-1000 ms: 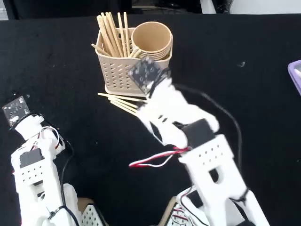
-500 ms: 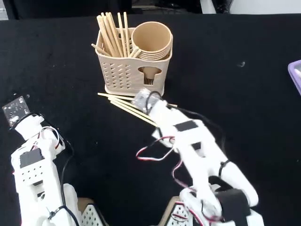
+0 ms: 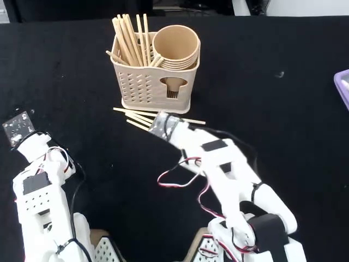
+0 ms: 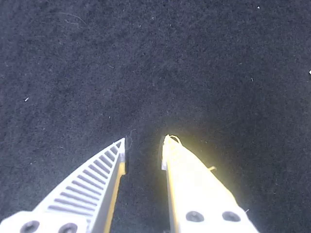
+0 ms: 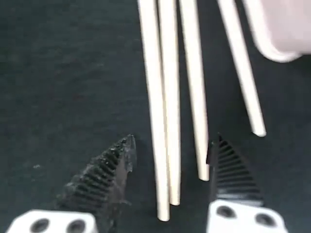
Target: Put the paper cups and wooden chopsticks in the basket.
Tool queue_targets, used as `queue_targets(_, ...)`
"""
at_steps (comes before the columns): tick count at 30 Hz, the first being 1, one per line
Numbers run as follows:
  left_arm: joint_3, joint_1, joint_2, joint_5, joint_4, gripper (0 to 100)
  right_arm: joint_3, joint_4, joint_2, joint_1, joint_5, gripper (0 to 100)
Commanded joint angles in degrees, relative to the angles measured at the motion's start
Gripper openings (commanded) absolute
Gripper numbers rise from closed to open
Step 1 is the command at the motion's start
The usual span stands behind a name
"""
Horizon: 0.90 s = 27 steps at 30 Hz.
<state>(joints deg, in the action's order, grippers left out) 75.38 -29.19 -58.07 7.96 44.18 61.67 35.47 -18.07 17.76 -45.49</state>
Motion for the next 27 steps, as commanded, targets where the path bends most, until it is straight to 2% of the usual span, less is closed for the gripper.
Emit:
queue_targets(1, -1.01, 0.04, -1.05, 0.35, -0.97, 13, -1.45, 3.43, -0.13, 3.08, -3.87, 14.4)
queue_targets(5, -1.01, -0.04, -1.05, 0.35, -0.97, 13, -1.71, 5.89, -0.66, 3.34, -5.89, 0.8)
queue_targets(12, -1.01, -0.04, -1.05, 0.35, -0.97, 13, -3.03, 11.16, -4.26, -0.09, -5.80, 1.0)
queue_targets(16, -1.01, -0.04, -1.05, 0.44, -0.97, 13, -3.03, 17.93, -12.26, 0.09, 0.00, 1.1)
queue_targets(18, -1.01, -0.04, -1.05, 0.44, -0.97, 13, -3.03, 18.20, -16.31, -0.26, 3.60, 1.2)
queue_targets(20, -1.10, 0.04, -1.05, 0.44, -0.97, 13, -2.59, 17.14, -18.24, -0.35, 7.03, 3.5)
queue_targets(22, -1.10, 0.04, -1.05, 0.44, -0.97, 13, -2.51, 16.53, -17.36, -0.09, 8.97, 11.9)
queue_targets(25, -1.01, 0.04, -1.05, 0.35, -0.97, 13, -2.59, 14.95, -13.23, 0.53, 6.95, 23.2)
queue_targets(27, -0.92, 0.04, -1.05, 0.35, -0.97, 13, -2.77, 12.13, -9.27, 0.70, 5.63, 22.1)
